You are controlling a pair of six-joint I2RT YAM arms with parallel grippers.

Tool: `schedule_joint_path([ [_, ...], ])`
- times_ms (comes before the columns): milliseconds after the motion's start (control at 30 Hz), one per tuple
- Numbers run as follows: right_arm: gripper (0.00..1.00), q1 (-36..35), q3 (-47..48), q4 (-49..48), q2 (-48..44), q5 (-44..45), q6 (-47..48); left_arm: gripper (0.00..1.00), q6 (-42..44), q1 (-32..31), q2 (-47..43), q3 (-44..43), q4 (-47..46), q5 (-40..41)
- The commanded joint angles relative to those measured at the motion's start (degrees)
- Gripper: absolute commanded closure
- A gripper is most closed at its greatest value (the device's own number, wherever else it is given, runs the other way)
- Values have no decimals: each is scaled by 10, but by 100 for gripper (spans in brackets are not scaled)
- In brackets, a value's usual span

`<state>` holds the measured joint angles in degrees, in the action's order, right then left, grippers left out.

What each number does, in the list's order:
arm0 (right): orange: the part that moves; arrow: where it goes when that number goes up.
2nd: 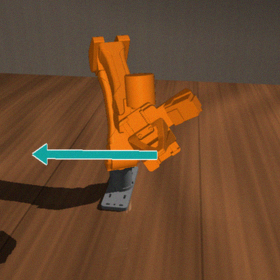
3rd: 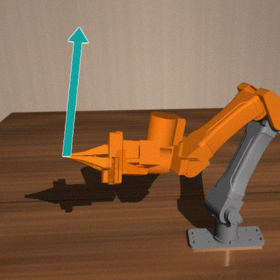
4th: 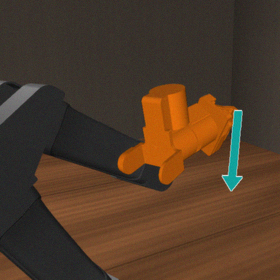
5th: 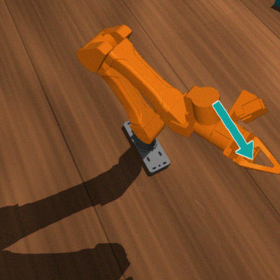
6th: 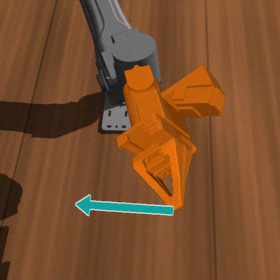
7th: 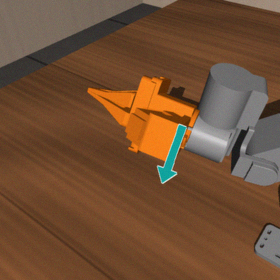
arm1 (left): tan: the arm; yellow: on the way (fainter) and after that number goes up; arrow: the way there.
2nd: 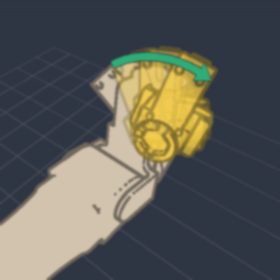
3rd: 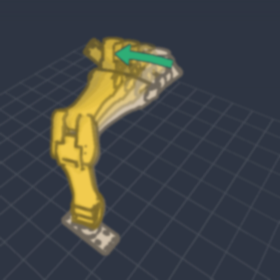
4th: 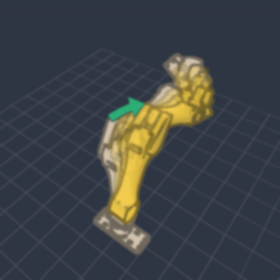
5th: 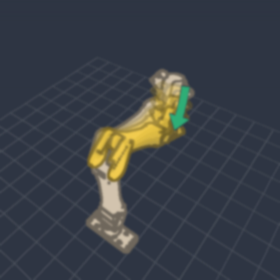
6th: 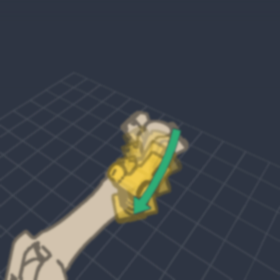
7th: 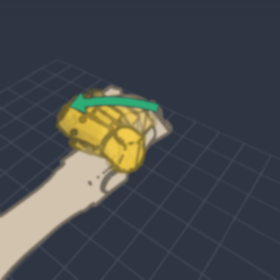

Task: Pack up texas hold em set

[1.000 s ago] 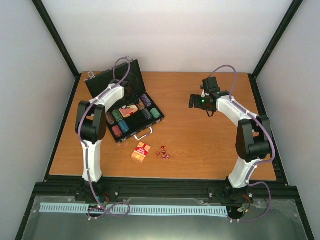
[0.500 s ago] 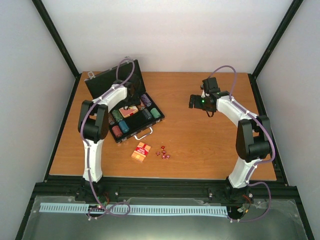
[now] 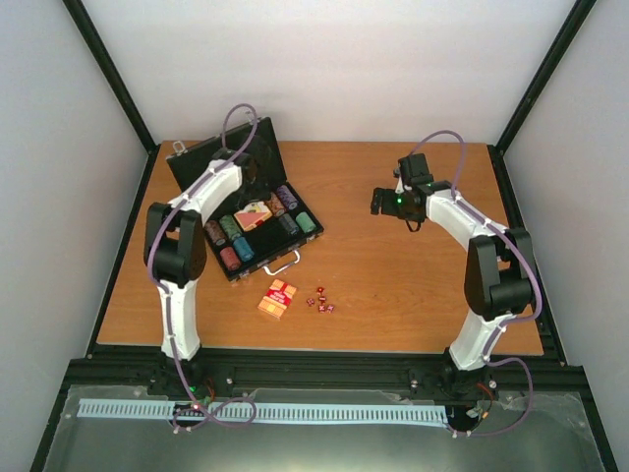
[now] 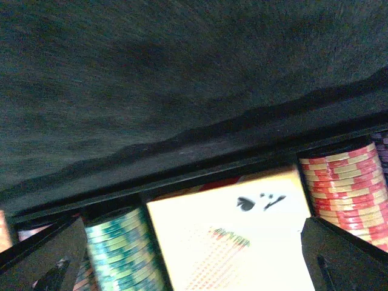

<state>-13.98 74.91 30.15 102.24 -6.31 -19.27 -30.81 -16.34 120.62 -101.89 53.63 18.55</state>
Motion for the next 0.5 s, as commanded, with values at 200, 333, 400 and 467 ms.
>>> schedule_joint_path([
  [200,0,-1,-14,-7,-35,-11,8,0,3,8,-28,17,24,3],
  [333,0,0,-14,-8,-36,-11,7,0,2,8,-9,16,28,3],
  [400,0,0,-16,-10,-38,-12,8,0,6,8,-6,21,13,-13],
  [467,0,-1,-17,-11,-36,-13,8,0,2,8,-12,30,-11,-40],
])
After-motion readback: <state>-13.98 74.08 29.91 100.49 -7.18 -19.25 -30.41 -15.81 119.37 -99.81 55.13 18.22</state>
